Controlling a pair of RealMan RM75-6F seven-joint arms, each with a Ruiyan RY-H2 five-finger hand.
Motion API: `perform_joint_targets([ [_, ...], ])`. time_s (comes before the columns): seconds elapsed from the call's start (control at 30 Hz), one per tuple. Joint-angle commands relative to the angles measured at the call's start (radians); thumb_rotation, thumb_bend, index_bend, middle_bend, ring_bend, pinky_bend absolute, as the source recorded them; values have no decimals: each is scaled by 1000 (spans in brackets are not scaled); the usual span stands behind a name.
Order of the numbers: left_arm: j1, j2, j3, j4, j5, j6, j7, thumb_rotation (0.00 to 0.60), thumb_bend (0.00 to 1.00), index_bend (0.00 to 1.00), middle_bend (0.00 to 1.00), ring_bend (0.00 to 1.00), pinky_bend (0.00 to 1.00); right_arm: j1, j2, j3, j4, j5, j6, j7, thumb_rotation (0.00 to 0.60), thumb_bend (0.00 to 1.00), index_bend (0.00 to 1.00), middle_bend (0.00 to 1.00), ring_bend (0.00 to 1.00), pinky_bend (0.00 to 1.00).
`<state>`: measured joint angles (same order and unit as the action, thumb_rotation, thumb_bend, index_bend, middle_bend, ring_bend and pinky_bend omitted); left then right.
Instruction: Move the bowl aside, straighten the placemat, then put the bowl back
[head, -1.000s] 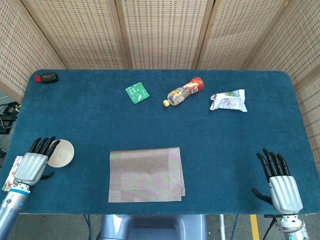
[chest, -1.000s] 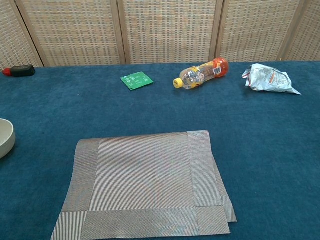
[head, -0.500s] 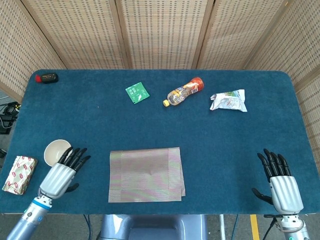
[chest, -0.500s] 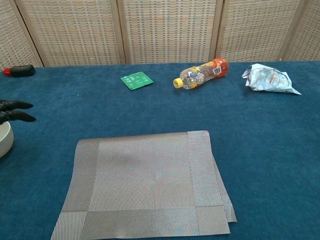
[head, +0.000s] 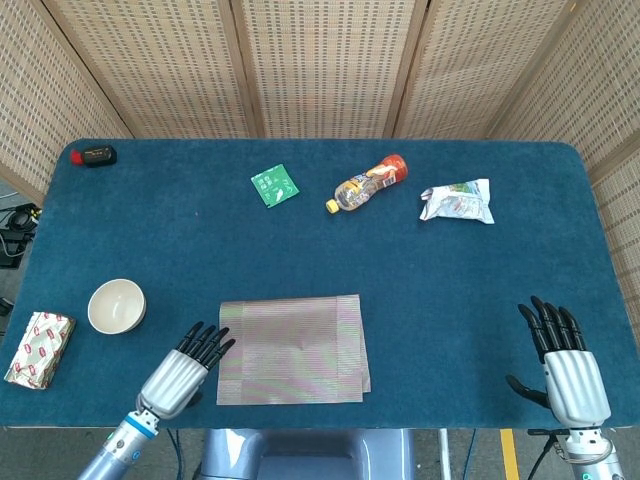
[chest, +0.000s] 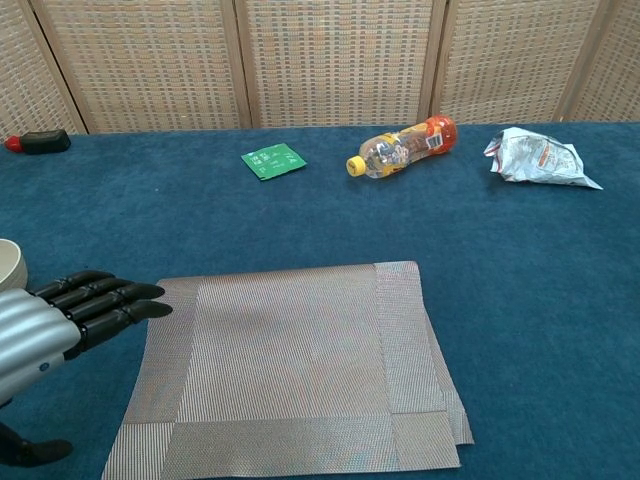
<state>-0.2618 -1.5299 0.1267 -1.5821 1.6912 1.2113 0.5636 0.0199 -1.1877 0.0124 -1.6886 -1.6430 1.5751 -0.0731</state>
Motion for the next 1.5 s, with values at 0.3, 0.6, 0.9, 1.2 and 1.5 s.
perform_joint_targets([
  [0.3, -3, -49, 12, 5, -11, -38, 71, 600, 62, 0, 0, 0, 0, 0, 4, 1, 0, 0, 1, 13, 600, 155, 0, 0, 0, 0],
  [0.6, -1, -60, 20, 14, -21, -49, 103, 600, 63, 0, 0, 0, 0, 1, 6, 4, 1, 5, 0, 23, 600, 155, 0, 0, 0, 0],
  [0.9, -2, -60, 23, 19, -29, -54, 111, 600, 63, 0, 0, 0, 0, 1, 4, 4, 1, 6, 0, 25, 600, 155, 0, 0, 0, 0],
  [1.2, -8, -110, 10, 66, -13, -40, 107, 600, 103, 1, 0, 0, 0, 1, 5, 4, -1, 7, 0, 27, 600, 156, 0, 0, 0, 0],
  [1.5, -11, -149, 22, 108, 37, -8, 78, 600, 285, 65, 0, 0, 0, 0, 8, 5, -2, 7, 2, 35, 600, 155, 0, 0, 0, 0],
])
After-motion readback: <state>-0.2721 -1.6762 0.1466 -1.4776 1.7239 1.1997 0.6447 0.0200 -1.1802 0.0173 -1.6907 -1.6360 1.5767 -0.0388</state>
